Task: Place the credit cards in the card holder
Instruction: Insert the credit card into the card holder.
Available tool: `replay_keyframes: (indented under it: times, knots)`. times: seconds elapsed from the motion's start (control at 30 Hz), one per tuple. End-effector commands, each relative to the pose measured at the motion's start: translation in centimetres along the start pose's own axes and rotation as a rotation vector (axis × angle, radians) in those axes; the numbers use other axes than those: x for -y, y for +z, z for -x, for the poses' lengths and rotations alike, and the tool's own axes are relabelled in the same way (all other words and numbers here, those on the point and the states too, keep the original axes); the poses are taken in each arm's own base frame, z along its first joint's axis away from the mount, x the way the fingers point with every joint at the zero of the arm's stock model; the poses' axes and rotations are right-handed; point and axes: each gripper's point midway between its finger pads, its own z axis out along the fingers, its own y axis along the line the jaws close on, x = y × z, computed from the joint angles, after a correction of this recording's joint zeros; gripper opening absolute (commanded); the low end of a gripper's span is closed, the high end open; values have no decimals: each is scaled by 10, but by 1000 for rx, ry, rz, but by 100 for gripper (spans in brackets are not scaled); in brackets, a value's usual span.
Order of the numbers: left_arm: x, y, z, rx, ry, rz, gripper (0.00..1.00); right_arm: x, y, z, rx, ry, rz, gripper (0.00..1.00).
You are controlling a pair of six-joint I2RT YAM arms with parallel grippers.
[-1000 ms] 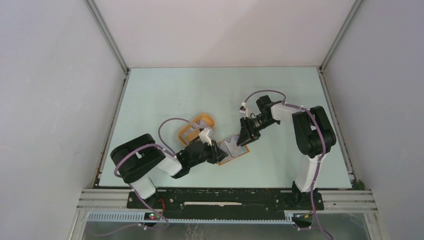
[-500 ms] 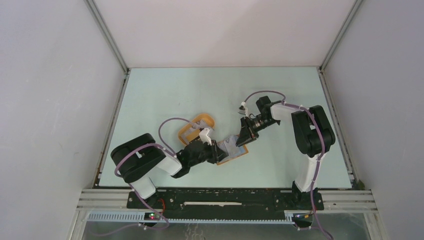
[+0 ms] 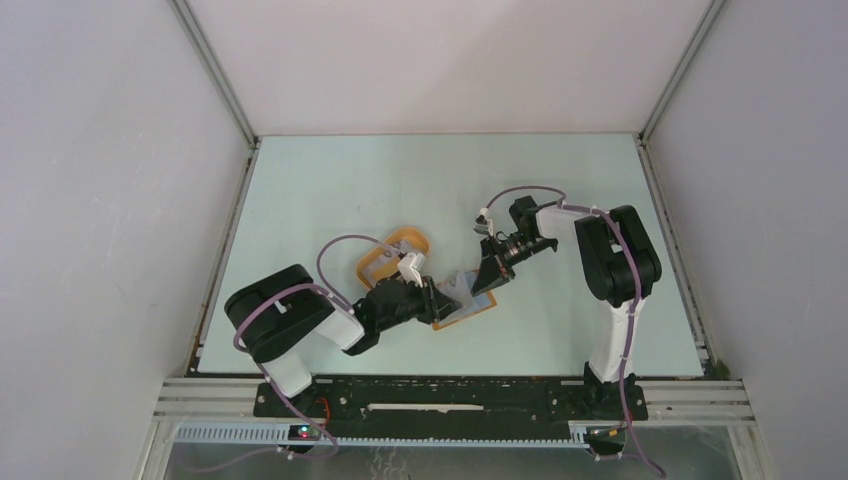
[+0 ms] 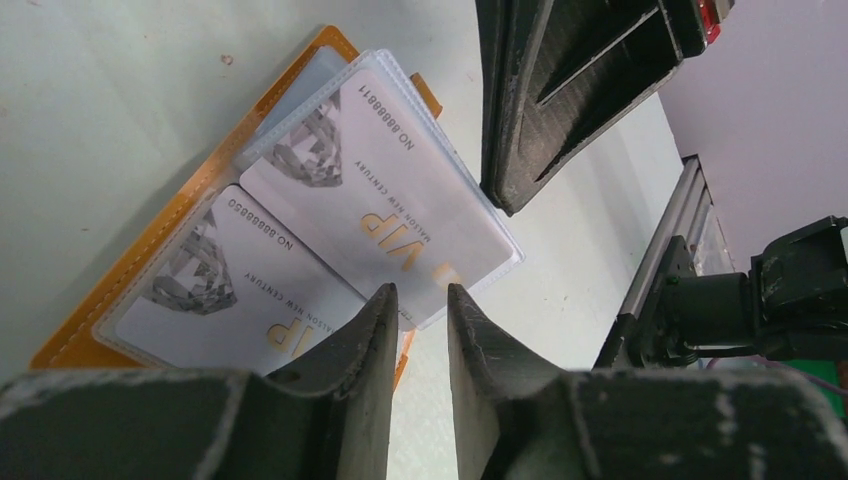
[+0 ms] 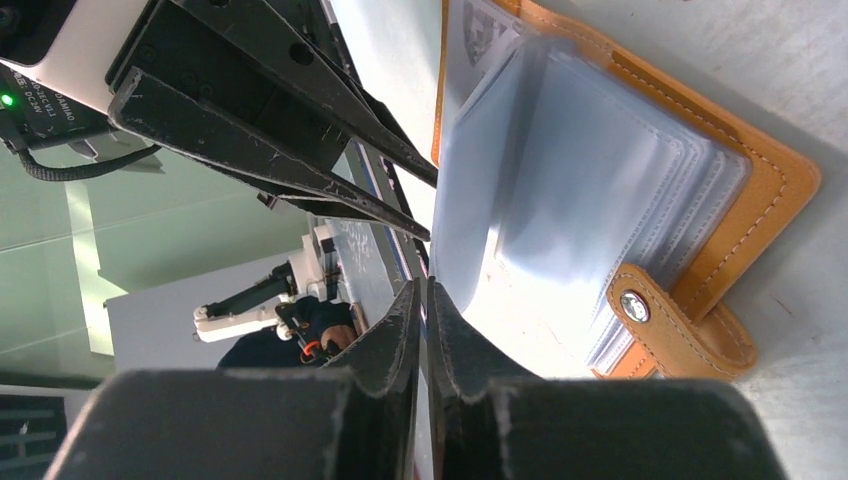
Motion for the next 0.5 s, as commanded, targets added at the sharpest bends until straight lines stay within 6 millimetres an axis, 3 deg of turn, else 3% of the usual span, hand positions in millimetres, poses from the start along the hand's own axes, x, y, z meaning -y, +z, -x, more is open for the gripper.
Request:
replay_keyframes:
  times: [0.0,0.17,0.47]
  knots:
    - [10,1,10,38,-22,-57,30,-10,1,6,-1,-34,26,11]
    - [9,0,11,49,-44,-67,36,-11,5,4,-11,-44,28,8]
    - [5,-3,13,57,-56,-45,59,-9,13,1,-36,-64,18,4]
